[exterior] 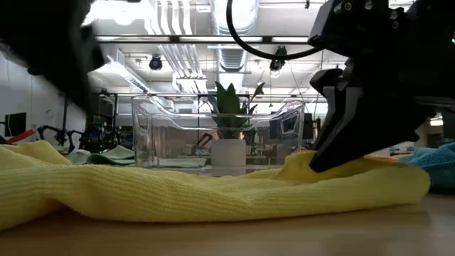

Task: Fold microfiber towels
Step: Fold the right yellow microfiber towel

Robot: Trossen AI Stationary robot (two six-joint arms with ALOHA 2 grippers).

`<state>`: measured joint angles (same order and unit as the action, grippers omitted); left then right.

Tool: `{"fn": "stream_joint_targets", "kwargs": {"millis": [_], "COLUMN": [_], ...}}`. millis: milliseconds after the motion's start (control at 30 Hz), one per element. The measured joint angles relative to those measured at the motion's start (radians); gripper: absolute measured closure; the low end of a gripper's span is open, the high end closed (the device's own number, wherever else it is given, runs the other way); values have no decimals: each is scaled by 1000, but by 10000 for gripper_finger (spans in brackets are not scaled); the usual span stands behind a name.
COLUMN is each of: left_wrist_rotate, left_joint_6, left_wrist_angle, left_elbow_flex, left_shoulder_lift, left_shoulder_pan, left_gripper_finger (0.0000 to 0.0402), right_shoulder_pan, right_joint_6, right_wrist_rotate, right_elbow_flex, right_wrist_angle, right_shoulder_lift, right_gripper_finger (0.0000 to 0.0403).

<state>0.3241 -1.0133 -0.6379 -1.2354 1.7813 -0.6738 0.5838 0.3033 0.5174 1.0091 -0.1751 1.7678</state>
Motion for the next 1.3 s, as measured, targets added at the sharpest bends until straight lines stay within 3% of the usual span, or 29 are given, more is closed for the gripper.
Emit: {"fn": "stream_joint_targets", "kwargs": {"millis": [233, 467, 600, 833, 967, 1133, 1300], "left_wrist_rotate": [-85, -89, -94, -88, -78, -75, -79], "left_joint_6": [-155, -184, -184, -151, -133, -124, -123], "left_wrist_angle": [-274, -331, -326, -288, -269, -173, -172], "left_elbow_flex": [1, 1, 1, 11, 55, 113, 116], "left_shoulder_lift": [-2, -5, -14, -17, -17, -17, -17], "left_shoulder_pan": [-3, -7, -12, -17, -17, -17, -24], "left_gripper_finger": [401, 396, 358, 256, 235, 265, 370], "right_shoulder_pan": [0, 0, 0, 0, 0, 0, 1], "right_joint_6": [0, 19, -3, -15, -15, -15, -8], "right_wrist_rotate": [41, 96, 85, 82, 82, 82, 82], "right_elbow_flex": [2, 1, -1, -8, -9, -9, -10], "right_wrist_angle": [-121, -288, -294, -291, -291, -288, -292], "right_shoulder_lift": [-62, -115, -116, -108, -108, -108, -108], "right_gripper_finger": [394, 394, 394, 394, 394, 394, 394]}}
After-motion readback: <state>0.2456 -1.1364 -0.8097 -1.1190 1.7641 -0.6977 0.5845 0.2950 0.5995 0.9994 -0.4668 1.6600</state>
